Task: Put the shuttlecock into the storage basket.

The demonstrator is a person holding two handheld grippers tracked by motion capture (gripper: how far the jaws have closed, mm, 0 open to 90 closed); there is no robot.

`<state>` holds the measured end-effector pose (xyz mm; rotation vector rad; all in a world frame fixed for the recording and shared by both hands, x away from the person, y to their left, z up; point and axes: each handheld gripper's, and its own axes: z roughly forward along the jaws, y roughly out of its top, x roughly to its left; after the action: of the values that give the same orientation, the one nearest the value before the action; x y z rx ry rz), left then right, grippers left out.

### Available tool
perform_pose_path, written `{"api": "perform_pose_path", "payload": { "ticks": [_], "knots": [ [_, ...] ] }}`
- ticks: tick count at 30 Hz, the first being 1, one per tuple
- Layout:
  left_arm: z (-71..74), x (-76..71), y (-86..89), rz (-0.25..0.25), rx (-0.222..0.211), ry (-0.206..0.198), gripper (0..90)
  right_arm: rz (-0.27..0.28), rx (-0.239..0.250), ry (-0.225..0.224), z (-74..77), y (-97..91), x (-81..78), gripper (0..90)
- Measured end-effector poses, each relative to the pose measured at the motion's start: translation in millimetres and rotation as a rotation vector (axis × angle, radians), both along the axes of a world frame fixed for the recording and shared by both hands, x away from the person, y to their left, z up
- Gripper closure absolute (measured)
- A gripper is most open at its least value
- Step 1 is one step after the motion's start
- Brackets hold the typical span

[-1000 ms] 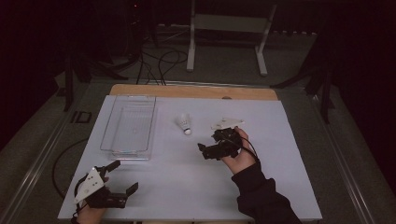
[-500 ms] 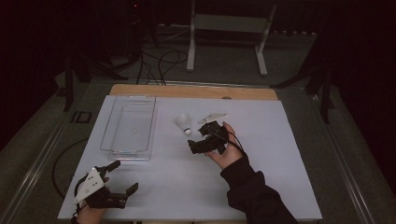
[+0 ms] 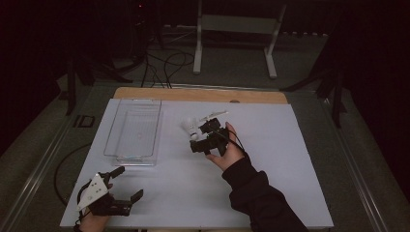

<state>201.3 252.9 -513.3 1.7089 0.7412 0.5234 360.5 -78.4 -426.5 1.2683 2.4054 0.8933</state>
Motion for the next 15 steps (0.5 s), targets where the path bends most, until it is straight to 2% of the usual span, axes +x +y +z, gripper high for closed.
{"api": "perform_pose_path", "payload": {
  "ticks": [2, 6, 15],
  "knots": [
    [0.0, 0.0, 0.0, 0.000, 0.000, 0.000, 0.1, -0.015, -0.025, 0.012, -1.9, 4.1, 3.2, 7.9],
    [0.0, 0.0, 0.4, 0.001, -0.001, -0.001, 0.2, 0.002, -0.046, 0.051, -4.9, 12.3, 7.6, 7.9],
    [-0.1, 0.0, 0.7, 0.000, -0.005, -0.001, 0.2, -0.017, -0.065, 0.130, -6.2, 25.6, 21.6, 8.1]
  ]
}}
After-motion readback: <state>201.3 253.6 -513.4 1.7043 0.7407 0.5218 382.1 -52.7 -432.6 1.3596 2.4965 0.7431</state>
